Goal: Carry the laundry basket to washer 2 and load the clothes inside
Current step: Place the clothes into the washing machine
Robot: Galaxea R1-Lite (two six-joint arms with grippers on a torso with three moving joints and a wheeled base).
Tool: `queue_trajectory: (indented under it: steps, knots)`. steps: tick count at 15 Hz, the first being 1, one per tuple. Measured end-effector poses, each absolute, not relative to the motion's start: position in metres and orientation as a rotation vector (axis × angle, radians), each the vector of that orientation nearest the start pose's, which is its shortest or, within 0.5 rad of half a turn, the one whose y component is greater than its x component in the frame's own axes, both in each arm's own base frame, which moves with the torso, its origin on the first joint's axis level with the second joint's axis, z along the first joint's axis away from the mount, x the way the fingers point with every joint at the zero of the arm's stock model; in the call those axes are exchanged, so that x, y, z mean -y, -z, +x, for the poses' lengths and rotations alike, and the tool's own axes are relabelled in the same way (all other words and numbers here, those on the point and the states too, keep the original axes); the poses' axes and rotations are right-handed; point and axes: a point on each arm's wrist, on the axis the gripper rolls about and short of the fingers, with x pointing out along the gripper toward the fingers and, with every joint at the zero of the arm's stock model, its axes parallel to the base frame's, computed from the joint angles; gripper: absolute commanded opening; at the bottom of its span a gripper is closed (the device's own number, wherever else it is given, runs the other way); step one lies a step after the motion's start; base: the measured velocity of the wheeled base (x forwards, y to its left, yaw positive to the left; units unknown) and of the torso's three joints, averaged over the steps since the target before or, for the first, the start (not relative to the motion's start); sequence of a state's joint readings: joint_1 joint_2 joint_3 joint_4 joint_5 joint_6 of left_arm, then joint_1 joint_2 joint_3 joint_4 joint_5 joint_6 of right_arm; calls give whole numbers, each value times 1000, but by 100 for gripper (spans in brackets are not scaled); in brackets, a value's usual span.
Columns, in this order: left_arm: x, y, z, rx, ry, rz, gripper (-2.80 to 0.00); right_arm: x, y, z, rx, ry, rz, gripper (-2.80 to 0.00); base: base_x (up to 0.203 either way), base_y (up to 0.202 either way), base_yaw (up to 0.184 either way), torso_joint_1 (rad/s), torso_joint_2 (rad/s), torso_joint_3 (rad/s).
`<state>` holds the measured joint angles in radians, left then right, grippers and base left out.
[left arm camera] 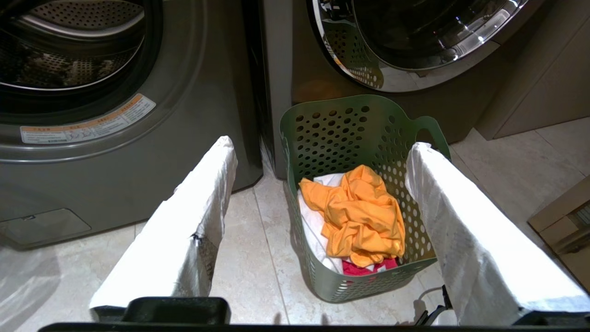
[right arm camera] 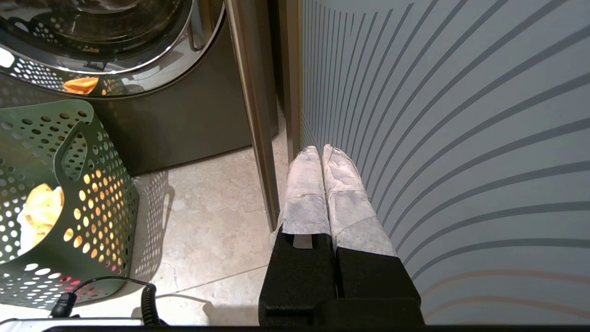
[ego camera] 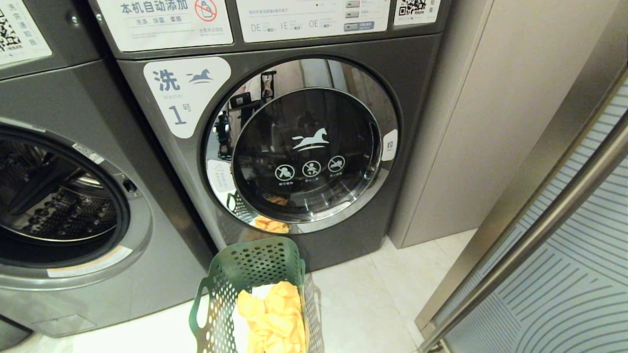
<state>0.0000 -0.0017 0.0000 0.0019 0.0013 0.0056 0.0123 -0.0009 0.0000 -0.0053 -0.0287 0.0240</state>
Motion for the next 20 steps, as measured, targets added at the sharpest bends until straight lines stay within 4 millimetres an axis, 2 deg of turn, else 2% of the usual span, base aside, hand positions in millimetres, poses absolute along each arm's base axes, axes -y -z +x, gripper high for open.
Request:
queue_trajectory:
  steps: [6,7,20]
  knots:
    - [0,-75,-23,-1,-1,9,0,1,-76,-23,7,17,27,-280,0,0,0,0,0,0]
    - [0,-75,-23,-1,-1,11,-280,1,-76,-23,7,16,28,-280,0,0,0,0,0,0]
    - [0,-75,-23,0,-1,5,-280,1,-76,-23,7,16,33,-280,0,0,0,0,0,0]
